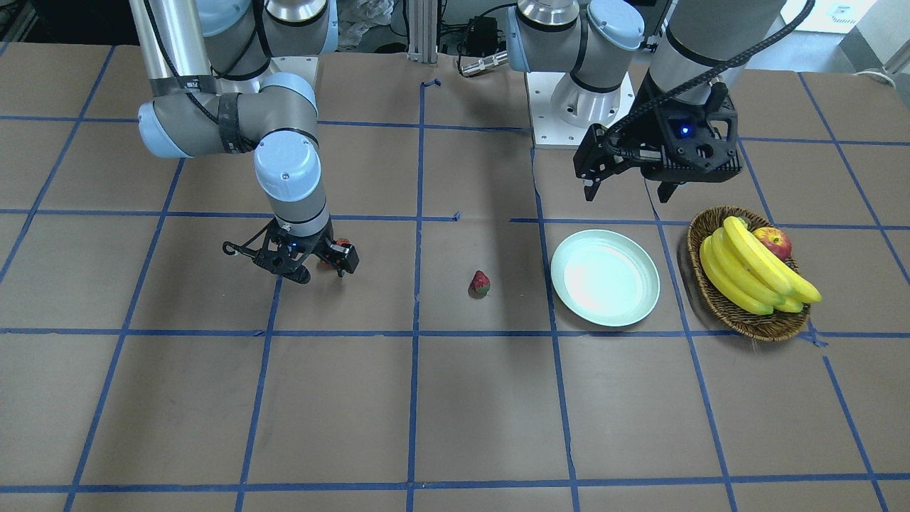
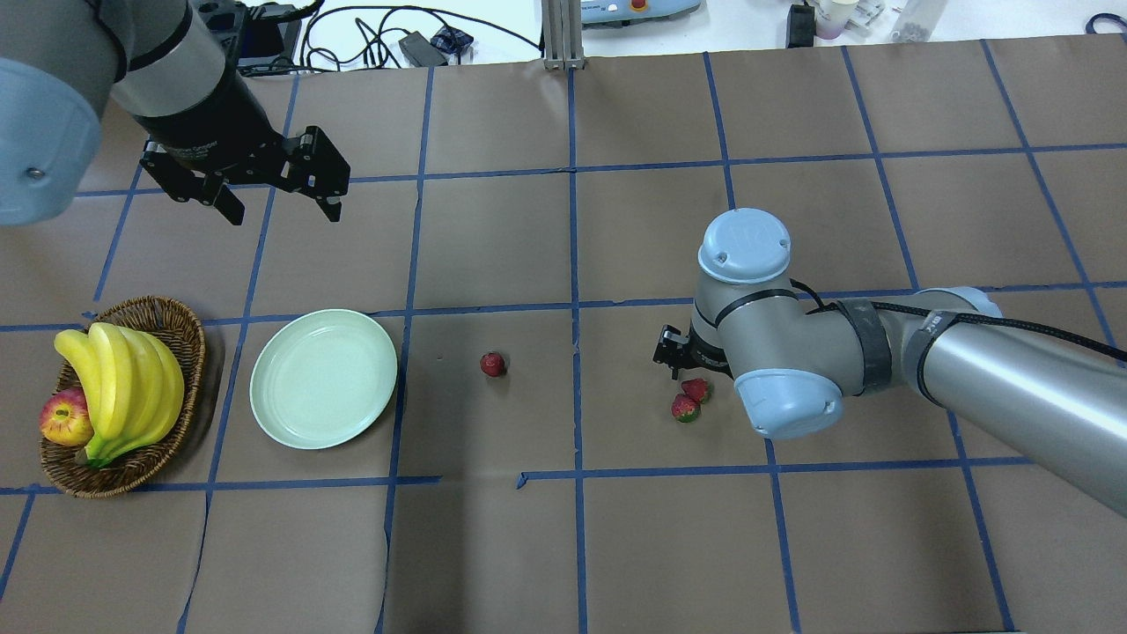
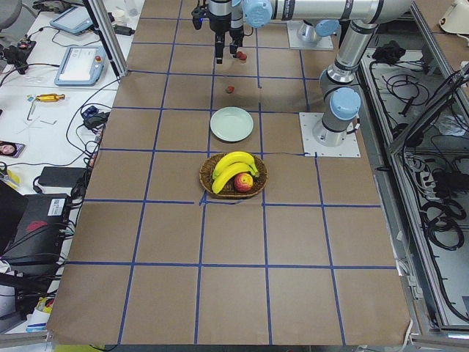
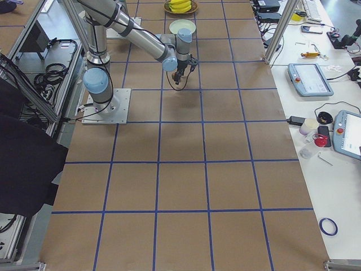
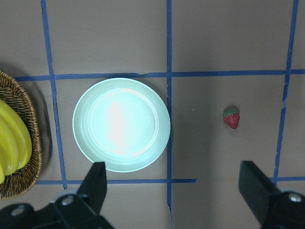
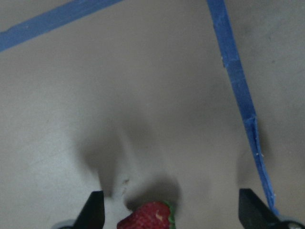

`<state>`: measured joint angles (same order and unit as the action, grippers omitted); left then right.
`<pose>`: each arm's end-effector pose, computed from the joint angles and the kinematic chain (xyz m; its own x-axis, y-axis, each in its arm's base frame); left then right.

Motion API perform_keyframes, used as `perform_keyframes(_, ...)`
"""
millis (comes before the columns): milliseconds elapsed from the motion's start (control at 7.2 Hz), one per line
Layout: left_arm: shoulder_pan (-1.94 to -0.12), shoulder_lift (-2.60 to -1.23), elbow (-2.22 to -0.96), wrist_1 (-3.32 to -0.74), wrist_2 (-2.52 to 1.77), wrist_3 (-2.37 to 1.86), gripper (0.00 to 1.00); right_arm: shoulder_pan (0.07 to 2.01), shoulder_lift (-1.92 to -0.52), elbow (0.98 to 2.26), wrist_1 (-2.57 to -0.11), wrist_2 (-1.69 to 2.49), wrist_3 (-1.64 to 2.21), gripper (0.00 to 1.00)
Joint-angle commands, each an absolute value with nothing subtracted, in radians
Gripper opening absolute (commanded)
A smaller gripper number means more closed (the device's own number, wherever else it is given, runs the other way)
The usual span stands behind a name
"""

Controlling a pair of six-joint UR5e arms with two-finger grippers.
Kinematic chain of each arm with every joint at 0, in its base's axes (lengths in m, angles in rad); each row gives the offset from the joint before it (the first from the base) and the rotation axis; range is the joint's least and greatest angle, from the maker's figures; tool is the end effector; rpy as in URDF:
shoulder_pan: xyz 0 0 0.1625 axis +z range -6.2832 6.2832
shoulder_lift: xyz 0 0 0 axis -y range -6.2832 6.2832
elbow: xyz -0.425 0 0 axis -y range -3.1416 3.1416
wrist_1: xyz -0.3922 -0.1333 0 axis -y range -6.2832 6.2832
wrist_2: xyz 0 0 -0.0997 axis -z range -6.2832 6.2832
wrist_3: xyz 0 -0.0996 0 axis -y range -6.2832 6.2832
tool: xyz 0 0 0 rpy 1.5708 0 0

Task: Collect all strawberries into plate
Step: 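Return the right gripper to the group and grasp a second strawberry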

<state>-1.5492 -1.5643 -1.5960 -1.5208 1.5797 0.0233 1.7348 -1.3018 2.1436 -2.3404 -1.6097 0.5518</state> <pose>-0.1218 -0.4949 0.4837 -1.0000 0.0014 -0.0096 0.0017 0.9995 -0.0311 0.2038 -0.4391 0.1732 -0.9245 0.3746 0.0708 0.3779 0.9249 0.0411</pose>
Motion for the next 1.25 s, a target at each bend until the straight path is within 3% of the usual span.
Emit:
perform_keyframes(0,-1.549,-1.563,-1.601,-1.520,1.578,0.023,1.00,1.735,-1.301,2.140,-2.365,-1.567,0.601,0.62)
perform_keyframes(278,-1.549,-1.563,-1.600,-1.520,1.577,0.021,1.00,1.733,-1.301,2.149,-2.382,-1.522,0.624,0.36)
perform_keyframes(556,-1.549,-1.563,-1.600,-1.520,1.575,0.021,1.00,1.733,-1.301,2.146,-2.378,-1.526,0.626,0.16)
perform_keyframes(833,-1.549,-1.563,-1.600,-1.520,1.575,0.021,1.00,1.733,-1.305,2.108,-2.362,-1.534,0.614,0.10)
perform_keyframes(1111,-1.549,-1.563,-1.600,-1.519,1.575,0.021,1.00,1.744,-1.304,1.943,-2.217,-1.519,0.626,0.10)
